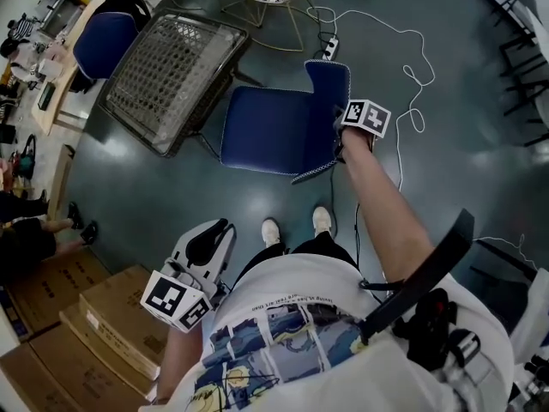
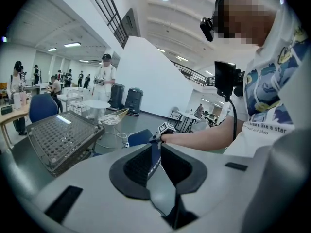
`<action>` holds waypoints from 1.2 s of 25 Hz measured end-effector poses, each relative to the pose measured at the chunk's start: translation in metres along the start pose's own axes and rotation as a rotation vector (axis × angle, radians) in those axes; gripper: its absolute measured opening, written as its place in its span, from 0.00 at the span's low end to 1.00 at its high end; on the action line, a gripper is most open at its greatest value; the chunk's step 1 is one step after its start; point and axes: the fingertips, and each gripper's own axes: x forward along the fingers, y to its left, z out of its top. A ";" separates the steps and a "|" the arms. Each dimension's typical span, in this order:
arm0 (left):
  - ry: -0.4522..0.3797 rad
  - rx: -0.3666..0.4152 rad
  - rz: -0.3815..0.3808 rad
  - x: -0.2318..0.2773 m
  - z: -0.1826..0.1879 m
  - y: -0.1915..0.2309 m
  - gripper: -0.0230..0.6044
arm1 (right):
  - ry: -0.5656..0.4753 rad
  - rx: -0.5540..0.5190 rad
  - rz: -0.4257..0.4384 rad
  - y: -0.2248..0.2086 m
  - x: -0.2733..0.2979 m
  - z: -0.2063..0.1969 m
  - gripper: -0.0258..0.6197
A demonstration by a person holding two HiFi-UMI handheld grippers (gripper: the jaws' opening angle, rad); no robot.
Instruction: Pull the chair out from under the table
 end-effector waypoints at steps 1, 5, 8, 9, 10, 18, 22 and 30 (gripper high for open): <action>0.002 0.004 -0.010 0.003 0.001 -0.003 0.10 | -0.005 0.007 -0.005 -0.006 -0.005 0.001 0.18; 0.010 0.016 -0.044 0.014 0.000 -0.015 0.10 | -0.025 0.029 -0.023 -0.031 -0.023 0.003 0.18; 0.016 0.024 -0.068 0.024 0.000 -0.025 0.10 | -0.040 0.043 -0.039 -0.053 -0.037 0.007 0.18; 0.017 0.026 -0.076 0.027 0.000 -0.029 0.10 | -0.044 0.048 -0.045 -0.060 -0.042 0.008 0.18; 0.018 0.028 -0.084 0.031 0.001 -0.033 0.10 | -0.048 0.053 -0.051 -0.068 -0.046 0.010 0.18; 0.025 0.044 -0.142 0.059 0.002 -0.066 0.10 | -0.076 0.089 -0.094 -0.126 -0.088 0.017 0.18; 0.025 0.052 -0.161 0.073 0.003 -0.082 0.10 | -0.086 0.099 -0.107 -0.150 -0.104 0.020 0.18; 0.037 0.063 -0.182 0.095 0.004 -0.115 0.10 | -0.096 0.111 -0.122 -0.186 -0.132 0.024 0.18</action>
